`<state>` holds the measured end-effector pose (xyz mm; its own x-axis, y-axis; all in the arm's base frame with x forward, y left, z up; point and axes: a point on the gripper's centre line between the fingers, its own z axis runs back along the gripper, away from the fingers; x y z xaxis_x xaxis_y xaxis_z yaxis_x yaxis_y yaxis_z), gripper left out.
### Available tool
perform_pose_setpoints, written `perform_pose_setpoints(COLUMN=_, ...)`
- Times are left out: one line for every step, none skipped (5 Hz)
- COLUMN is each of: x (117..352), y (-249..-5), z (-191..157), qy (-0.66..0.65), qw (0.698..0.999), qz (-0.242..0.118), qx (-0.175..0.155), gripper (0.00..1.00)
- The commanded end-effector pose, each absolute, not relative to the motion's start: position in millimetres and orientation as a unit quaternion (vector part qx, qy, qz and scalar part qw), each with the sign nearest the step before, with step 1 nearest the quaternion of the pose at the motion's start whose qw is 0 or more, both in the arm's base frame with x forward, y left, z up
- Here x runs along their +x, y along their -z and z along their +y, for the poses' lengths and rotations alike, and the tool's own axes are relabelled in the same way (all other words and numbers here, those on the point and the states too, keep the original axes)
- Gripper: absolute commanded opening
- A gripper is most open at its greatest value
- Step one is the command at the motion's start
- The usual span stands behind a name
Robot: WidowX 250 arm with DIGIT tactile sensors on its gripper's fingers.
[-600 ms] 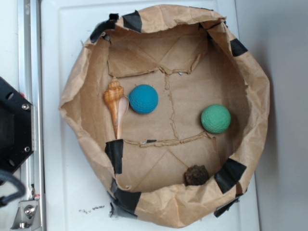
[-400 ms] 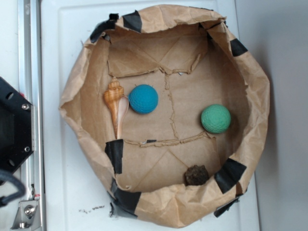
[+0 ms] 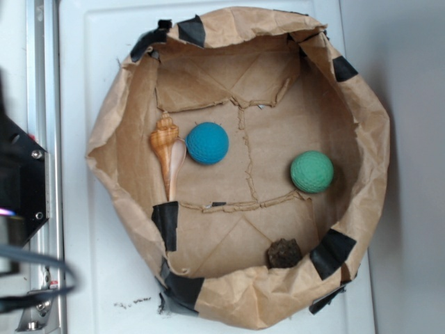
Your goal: Grab the blue ball.
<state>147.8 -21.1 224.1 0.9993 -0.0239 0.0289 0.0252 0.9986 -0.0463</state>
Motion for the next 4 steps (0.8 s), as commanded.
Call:
perform_pose_setpoints(x=187.1, y=-224.6, z=-16.8, qy=0.047, qw=0.997, qz=-0.048, qx=-0.031, gripper=1.00)
perform_pose_setpoints(x=224.6, y=-204.0, z=-6.6, qy=0.107, qw=0.993, qz=-0.051, qx=-0.026, gripper=1.00)
perform_pose_setpoints(x=253.1, y=-194.0, z=-0.4, qy=0.119, qw=0.992, qz=-0.046, qx=-0.009, gripper=1.00)
perform_pose_setpoints(x=276.9, y=-173.1, z=10.0, qy=0.142, qw=0.988, qz=-0.064, qx=-0.010, gripper=1.00)
